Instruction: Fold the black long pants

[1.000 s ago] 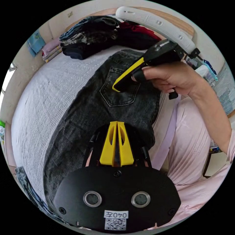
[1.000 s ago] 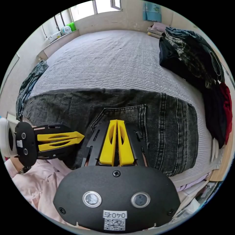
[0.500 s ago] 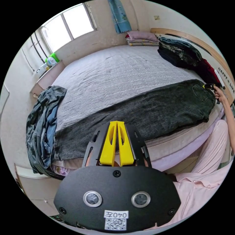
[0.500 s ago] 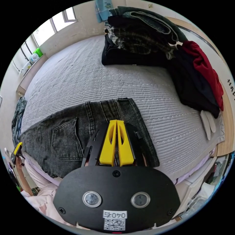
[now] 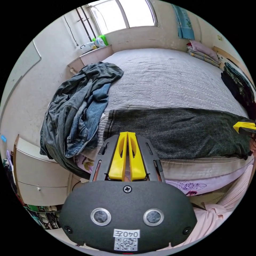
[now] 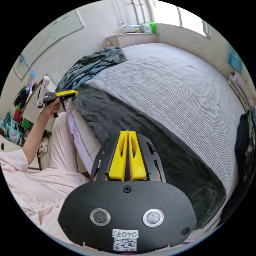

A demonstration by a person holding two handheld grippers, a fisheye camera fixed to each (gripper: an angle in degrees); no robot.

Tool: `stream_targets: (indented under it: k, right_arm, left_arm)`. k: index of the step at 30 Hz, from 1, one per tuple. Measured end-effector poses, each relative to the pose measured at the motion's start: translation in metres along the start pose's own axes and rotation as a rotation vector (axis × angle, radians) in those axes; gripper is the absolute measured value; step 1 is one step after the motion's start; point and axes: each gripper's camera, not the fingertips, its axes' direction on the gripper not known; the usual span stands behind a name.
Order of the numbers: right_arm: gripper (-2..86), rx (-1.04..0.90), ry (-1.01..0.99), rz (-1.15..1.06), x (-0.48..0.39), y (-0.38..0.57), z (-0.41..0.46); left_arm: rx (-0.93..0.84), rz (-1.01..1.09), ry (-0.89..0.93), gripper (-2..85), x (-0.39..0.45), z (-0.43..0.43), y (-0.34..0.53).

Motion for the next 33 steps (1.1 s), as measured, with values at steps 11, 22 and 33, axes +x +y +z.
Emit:
stream_targets:
  k: [11, 22, 33]
  right_arm:
    - [-1.0, 0.026, 0.058, -0.234, -0.109, -0.071, 0.018]
    - [-1.0, -0.041, -0.038, -0.275, -0.173, -0.18, 0.091]
    - [-1.0, -0.108, -0.009, -0.283, -0.197, -0.197, 0.126]
  left_arm:
    - [0.175, -0.269, 0.137, -0.9, -0.146, -0.139, -0.016]
    - [0.184, -0.468, 0.314, 5.6, -0.227, -0.176, -0.002]
    - [0.122, -0.466, 0.423, 10.1, -0.255, -0.176, -0.027]
